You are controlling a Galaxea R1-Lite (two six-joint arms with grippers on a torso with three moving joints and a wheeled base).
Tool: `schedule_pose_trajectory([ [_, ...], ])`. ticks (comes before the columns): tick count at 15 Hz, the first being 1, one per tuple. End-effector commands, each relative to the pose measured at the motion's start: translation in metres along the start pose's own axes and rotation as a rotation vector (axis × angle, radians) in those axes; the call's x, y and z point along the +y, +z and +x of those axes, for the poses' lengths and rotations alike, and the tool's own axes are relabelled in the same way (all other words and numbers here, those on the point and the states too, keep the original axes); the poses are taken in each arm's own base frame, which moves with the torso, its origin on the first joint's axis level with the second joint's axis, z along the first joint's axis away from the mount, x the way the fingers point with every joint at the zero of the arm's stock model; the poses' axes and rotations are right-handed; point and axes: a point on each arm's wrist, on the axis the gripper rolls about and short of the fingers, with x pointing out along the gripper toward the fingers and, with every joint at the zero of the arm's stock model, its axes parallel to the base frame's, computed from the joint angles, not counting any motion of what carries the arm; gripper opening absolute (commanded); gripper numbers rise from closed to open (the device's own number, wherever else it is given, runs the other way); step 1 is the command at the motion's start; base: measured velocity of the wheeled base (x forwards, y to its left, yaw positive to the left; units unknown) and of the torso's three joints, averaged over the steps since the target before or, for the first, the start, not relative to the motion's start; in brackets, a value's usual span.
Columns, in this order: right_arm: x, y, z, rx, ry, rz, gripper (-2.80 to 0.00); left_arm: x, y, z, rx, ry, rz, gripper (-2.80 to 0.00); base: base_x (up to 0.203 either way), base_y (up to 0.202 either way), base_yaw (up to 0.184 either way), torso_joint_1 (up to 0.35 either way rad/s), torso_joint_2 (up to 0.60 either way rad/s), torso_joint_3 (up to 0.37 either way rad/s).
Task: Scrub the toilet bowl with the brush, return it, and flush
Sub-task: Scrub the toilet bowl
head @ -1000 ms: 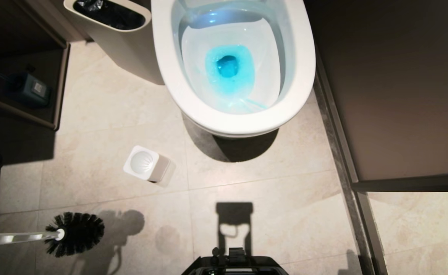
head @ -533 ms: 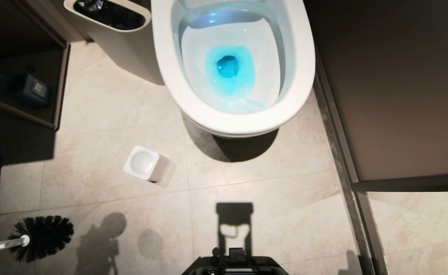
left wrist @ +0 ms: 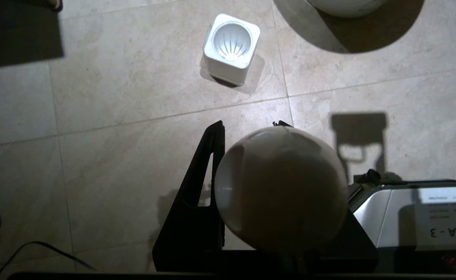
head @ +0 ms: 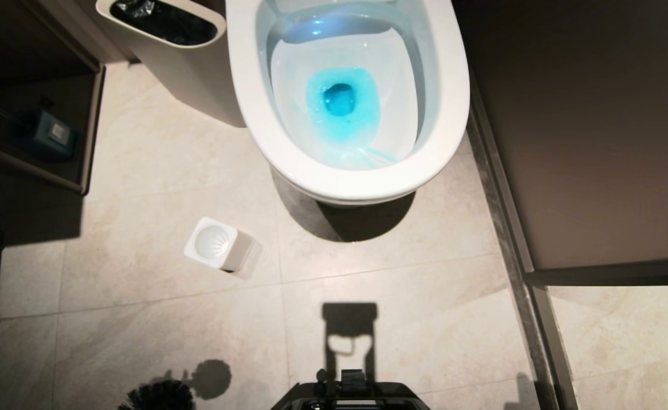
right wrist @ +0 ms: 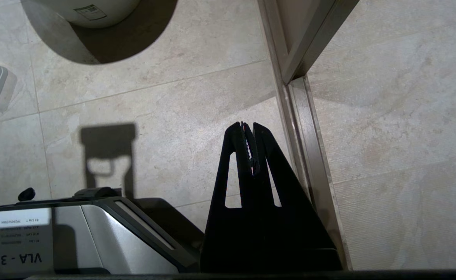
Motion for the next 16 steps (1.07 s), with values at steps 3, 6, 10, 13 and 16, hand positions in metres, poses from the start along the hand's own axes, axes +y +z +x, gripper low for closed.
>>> schedule_pose_trajectory([
  [3,0.000,0.000,0.000,-0.001,0.000,0.000,-2.80,-0.001,-0.054,0.020,0.058,-0.004,0.082,-2.80,0.000,0.000,0.000,0.000,0.00,0.000],
  [6,0.000,0.000,0.000,0.000,0.000,0.000,-2.80,0.000,-0.049,0.020,0.025,0.009,0.089,-2.80,0.000,0.000,0.000,0.000,0.00,0.000],
  [10,0.000,0.000,0.000,0.000,0.000,0.000,-2.80,0.000,-0.049,0.020,0.025,0.032,0.036,-2.80,0.000,0.000,0.000,0.000,0.00,0.000],
  [13,0.000,0.000,0.000,-0.002,0.000,0.000,-2.80,0.000,-0.049,0.020,0.023,0.050,-0.017,-2.80,0.000,0.000,0.000,0.000,0.00,0.000],
  [16,0.000,0.000,0.000,0.000,0.000,0.000,-2.80,0.001,-0.049,0.020,0.022,0.054,-0.013,-2.80,0.000,0.000,0.000,0.002,0.00,0.039],
])
